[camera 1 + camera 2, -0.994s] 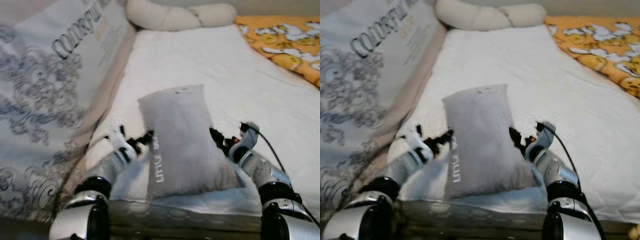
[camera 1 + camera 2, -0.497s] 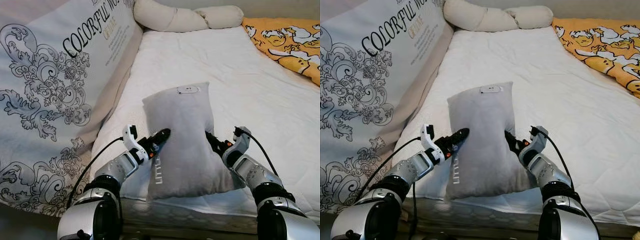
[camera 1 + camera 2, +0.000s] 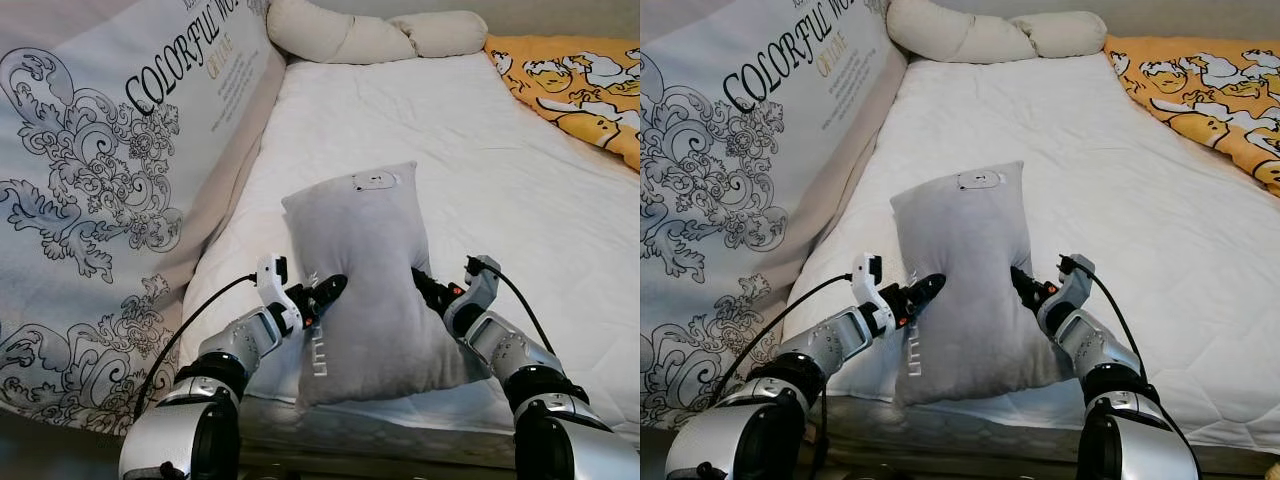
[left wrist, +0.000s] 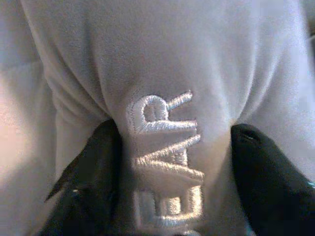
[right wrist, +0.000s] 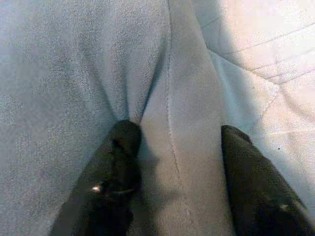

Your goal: Clean up the room

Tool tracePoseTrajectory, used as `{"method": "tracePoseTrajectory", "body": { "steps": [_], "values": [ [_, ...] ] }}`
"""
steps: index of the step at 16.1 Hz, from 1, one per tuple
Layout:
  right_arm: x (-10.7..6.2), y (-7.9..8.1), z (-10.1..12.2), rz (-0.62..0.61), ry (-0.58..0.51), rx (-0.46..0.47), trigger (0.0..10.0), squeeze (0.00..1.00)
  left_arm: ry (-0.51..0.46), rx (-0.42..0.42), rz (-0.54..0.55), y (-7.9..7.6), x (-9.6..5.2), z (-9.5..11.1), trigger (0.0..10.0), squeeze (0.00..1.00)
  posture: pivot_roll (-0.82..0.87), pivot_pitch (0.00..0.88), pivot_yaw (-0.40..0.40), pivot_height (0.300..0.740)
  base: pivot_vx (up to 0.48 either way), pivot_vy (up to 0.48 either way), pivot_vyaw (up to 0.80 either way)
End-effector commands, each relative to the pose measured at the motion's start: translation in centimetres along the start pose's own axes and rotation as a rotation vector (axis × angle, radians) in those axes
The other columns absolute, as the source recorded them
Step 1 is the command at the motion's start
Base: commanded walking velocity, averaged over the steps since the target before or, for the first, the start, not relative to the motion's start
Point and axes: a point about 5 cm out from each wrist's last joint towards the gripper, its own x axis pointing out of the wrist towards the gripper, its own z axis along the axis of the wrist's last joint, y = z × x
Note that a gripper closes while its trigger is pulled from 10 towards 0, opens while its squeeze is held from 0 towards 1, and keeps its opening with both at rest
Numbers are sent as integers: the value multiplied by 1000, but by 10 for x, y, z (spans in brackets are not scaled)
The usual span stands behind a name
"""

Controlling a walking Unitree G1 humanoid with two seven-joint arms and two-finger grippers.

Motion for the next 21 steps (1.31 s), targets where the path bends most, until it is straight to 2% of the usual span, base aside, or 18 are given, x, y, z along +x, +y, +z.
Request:
{"method": "tracePoseTrajectory", "body": {
  "steps": [1, 2, 5, 9, 10, 13, 14, 15, 16, 18, 20, 21],
  "values": [
    [6, 8, -11, 18, 62, 6, 0, 0, 65, 37, 45, -1, 4, -9, 0, 0, -108, 0, 98, 740, 0, 0, 0],
    [6, 8, -10, 12, 59, 10, 0, 0, 57, 51, 57, -1, 4, -7, 0, 0, -110, 0, 100, 740, 0, 0, 0],
    [10, 16, -9, -7, 84, -122, 0, 0, 47, 134, 74, 0, 3, 1, 0, 0, -114, 0, 106, 740, 0, 0, 0],
    [16, 33, -3, 40, 46, -57, 0, 0, -19, 169, 66, -3, 3, 21, 0, 0, -103, 0, 101, 740, 0, 0, 0],
    [16, 42, 8, 77, -36, -80, 0, 0, -60, 200, 48, -10, 5, 33, 0, 0, -103, 0, 101, 740, 0, 0, 0],
    [11, 55, 17, 102, -106, -114, 0, 0, -122, 304, -6, -25, 6, 55, 0, 0, -104, 0, 102, 740, 0, 0, 0],
    [10, 59, 18, 117, -114, -122, 0, 0, -142, 312, -20, -28, 6, 60, 0, 0, -105, 0, 102, 740, 0, 0, 0],
    [6, 70, 22, 134, -163, -157, 0, 0, -186, 369, -52, -37, 4, 74, 0, 0, -103, 0, 101, 740, 0, 0, 0],
    [4, 74, 24, 142, -188, -176, 0, 0, -201, 397, -64, -41, 3, 79, 0, 0, -103, 0, 101, 740, 0, 0, 0],
    [-12, 81, 35, 80, -314, -237, 0, 0, -289, 632, -82, -60, -7, 98, 0, 0, -67, 0, 70, 740, 0, 0, 0],
    [-30, 81, 40, -33, -411, -407, 0, 0, -307, 858, -34, -64, -17, 99, 0, 0, -64, 0, 80, 740, 0, 0, 0],
    [-35, 83, 39, -37, -418, -403, 0, 0, -312, 874, -34, -65, -20, 98, 0, 0, -68, 0, 85, 740, 0, 0, 0]
  ]
}}
